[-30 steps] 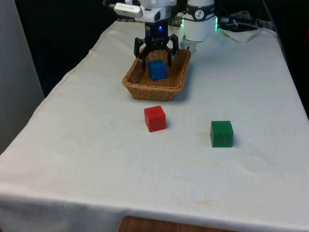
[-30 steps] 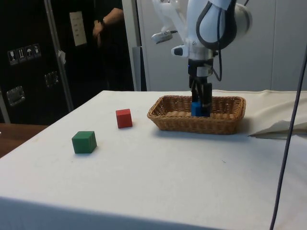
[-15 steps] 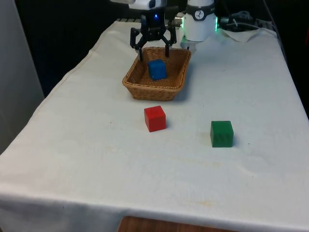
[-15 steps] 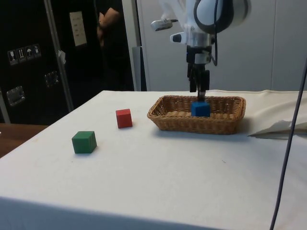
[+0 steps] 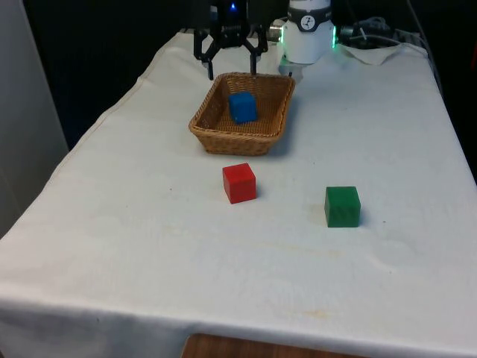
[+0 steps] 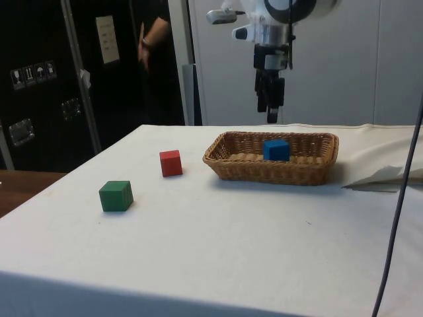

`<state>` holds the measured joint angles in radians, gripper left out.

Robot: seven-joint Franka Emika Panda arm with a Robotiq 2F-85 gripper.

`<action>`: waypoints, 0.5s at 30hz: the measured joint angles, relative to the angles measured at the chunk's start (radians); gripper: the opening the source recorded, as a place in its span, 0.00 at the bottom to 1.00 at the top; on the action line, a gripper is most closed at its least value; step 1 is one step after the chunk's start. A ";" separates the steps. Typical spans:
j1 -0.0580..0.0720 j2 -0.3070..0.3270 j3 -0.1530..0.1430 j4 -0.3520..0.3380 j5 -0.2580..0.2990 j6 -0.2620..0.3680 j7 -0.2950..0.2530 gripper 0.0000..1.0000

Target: Pick up the blue cube and place it into the basket.

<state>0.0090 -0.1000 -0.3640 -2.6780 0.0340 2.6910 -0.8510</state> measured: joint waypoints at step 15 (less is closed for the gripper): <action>0.001 -0.048 -0.009 0.045 0.000 -0.081 -0.002 1.00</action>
<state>0.0100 -0.1480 -0.3730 -2.6330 0.0340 2.6100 -0.8530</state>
